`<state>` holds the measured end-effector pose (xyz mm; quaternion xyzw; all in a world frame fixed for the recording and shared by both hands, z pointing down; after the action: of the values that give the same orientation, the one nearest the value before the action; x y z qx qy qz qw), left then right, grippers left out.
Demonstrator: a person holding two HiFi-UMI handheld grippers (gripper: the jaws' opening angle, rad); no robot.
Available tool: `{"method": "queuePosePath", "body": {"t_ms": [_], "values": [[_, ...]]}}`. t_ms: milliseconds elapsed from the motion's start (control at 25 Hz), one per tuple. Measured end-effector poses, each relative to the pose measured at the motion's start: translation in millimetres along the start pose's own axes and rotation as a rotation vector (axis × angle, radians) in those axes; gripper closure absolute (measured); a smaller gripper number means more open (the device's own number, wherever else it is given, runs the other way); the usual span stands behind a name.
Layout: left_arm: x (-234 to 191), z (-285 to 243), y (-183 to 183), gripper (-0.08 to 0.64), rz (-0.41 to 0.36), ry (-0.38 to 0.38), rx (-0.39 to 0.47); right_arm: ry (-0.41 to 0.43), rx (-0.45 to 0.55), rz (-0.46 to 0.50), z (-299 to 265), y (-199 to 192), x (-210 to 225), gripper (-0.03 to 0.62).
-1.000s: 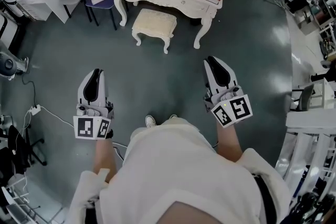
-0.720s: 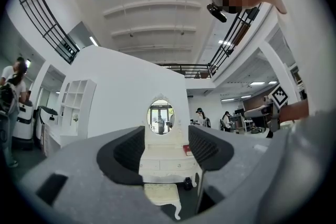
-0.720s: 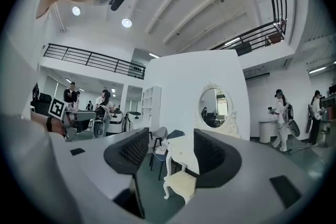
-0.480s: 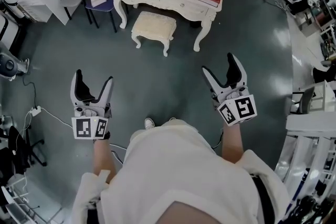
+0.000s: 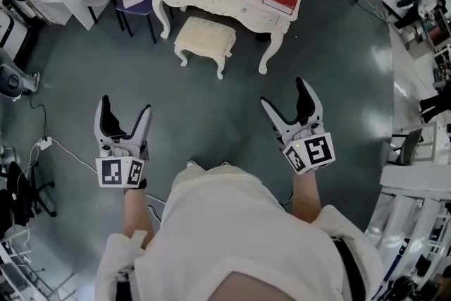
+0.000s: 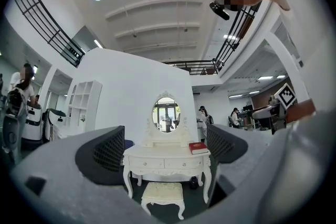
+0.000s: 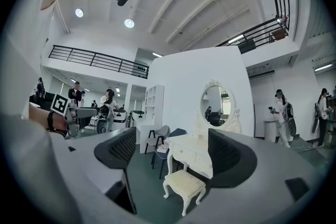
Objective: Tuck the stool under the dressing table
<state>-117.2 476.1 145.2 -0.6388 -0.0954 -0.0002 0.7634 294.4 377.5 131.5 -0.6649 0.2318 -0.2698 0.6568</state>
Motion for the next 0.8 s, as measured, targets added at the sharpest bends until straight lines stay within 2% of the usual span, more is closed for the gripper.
{"method": "queuePosePath", "body": {"t_ms": [240,400,560,800], "values": [[-0.1,-7.1,-10.8,0.077,-0.007,0.001,-0.04,0.056,-0.033,-0.022,-18.9,-15.9,4.2,0.184],[-12.9,-30.1,-30.4,0.077,0.021,0.0,-0.063,0.064,-0.055,-0.02,-44.2,-25.5,7.3,0.184],[-28.9,-75.3,-55.6,0.077,0.053,-0.025,-0.071,0.058,-0.096,-0.028,-84.7,-39.7,19.0,0.184],[-90.2,-166.7,-91.5,0.077,0.053,-0.09,-0.104,0.02,-0.138,-0.028,-192.2,-44.4,38.5,0.185]]}}
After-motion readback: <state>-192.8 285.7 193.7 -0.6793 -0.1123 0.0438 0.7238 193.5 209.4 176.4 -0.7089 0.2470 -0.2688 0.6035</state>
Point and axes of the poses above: the fingertips, and each gripper's own axes: z backward along the fingers, x to its right, y out of its top, the point moved 10 cm from there along z, backward along the fingers, and after that the axes turned 7 degrees about -z, right-handed, at the moved point
